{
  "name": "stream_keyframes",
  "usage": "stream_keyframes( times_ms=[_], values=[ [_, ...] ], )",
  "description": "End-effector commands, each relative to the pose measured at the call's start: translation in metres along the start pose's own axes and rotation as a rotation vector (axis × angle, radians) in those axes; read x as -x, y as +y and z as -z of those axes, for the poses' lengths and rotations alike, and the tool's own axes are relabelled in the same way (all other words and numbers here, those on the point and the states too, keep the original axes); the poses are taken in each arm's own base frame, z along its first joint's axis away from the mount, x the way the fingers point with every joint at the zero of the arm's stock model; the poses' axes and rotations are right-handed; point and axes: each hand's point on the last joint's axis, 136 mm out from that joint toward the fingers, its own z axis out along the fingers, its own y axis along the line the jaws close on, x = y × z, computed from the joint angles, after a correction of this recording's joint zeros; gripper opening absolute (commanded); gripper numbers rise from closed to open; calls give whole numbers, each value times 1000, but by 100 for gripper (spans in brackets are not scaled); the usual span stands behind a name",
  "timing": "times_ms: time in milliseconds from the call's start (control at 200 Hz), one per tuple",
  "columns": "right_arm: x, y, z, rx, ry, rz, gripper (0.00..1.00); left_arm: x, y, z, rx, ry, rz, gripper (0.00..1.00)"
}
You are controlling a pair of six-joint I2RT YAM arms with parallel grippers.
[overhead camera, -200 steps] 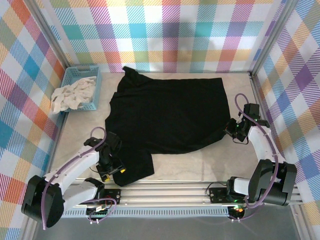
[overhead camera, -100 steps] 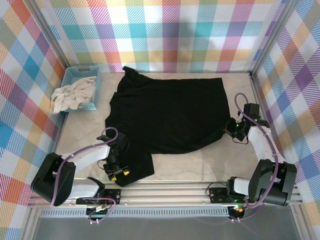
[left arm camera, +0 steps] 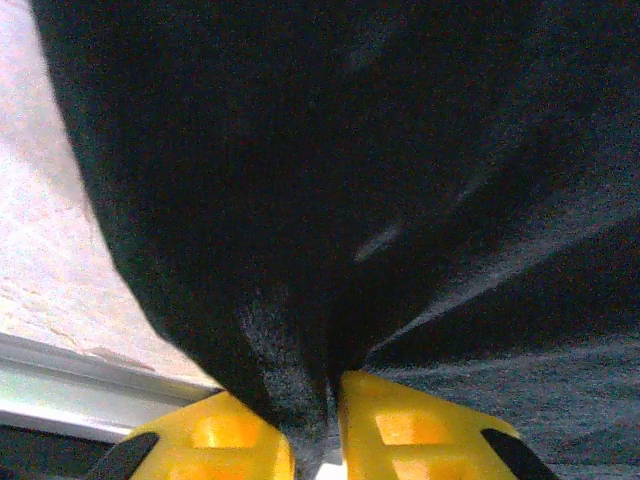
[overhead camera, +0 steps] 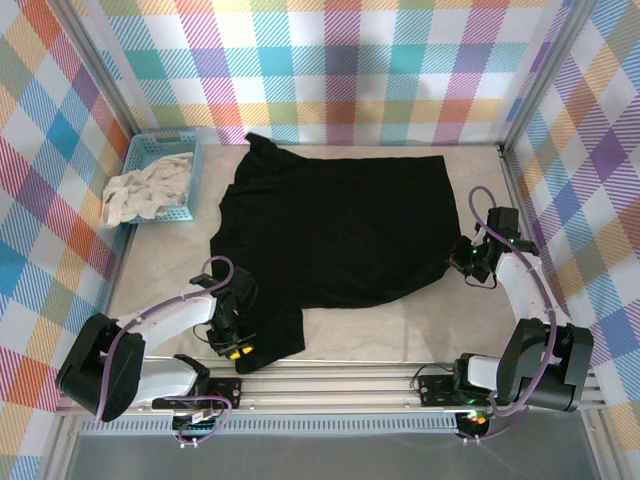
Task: Fold the inside-out t-shirt
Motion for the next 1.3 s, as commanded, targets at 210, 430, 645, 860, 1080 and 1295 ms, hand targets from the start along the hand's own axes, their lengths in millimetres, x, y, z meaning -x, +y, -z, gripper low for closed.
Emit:
stream_keyframes(
  times_ms=[210, 430, 645, 860, 1080, 1295],
  values=[
    [-2, -12, 3, -54, -22, 3, 2, 12, -6, 12, -32, -99, -25, 0],
    [15, -10, 11, -49, -72, -4, 3, 45, -40, 80, -247, -202, -13, 0],
    [38, -11, 3, -33, -84, -34, 4, 99, -49, 154, -389, -329, -8, 0],
    [60, -1, -5, -1, -94, -41, 6, 137, -63, 191, -468, -389, -37, 0],
    [79, 9, -9, 24, -101, -38, 8, 179, -79, 210, -506, -451, -35, 0],
    [95, 9, -20, 12, -103, -34, 9, 218, -89, 222, -513, -519, -4, 0]
  ],
)
